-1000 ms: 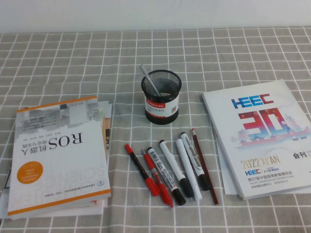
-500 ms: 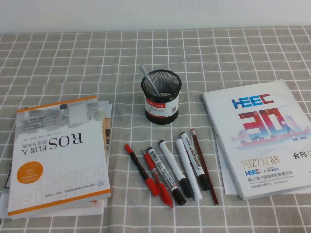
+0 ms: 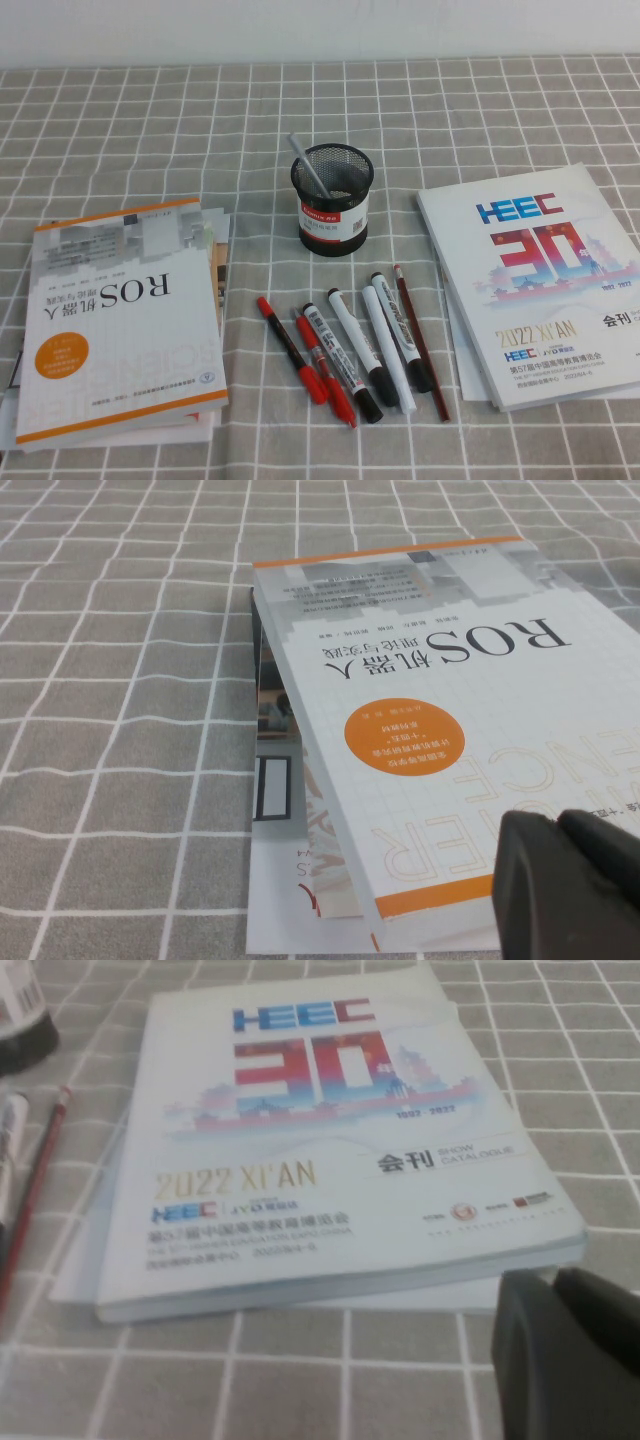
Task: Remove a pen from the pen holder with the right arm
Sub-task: 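Take a marker out of the pen holder and lay it on the table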
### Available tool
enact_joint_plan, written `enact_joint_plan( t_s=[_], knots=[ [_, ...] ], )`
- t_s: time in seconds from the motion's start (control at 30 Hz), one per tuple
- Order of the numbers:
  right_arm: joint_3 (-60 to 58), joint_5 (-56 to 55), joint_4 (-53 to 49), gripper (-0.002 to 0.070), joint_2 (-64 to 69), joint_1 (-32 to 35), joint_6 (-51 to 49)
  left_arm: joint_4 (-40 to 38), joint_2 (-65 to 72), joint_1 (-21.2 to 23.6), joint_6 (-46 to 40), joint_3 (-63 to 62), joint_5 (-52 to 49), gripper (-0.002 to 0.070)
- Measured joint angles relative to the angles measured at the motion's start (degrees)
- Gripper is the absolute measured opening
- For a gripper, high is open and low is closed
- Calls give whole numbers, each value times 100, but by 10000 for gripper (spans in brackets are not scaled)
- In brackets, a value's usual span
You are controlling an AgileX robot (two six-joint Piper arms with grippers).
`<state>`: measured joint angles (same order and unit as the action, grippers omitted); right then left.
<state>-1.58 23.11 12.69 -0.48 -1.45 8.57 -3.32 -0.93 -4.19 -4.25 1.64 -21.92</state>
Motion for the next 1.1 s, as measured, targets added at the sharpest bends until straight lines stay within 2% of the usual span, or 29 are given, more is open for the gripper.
enact_joint_plan(
  t_s=[0.13,0.37,0.47,0.83,1.1],
  knots=[
    [0,-401,825,-13,0,0,0,0,0,0,0,0,0,-4],
    [0,-1400,3420,-13,0,0,0,0,0,0,0,0,0,-4],
    [0,-1578,4123,-13,0,0,0,0,0,0,0,0,0,-4],
    [0,-1605,4419,-13,0,0,0,0,0,0,0,0,0,-4],
    [795,-252,3874,-12,624,0,10,0,0,0,0,0,0,-4]
  ],
)
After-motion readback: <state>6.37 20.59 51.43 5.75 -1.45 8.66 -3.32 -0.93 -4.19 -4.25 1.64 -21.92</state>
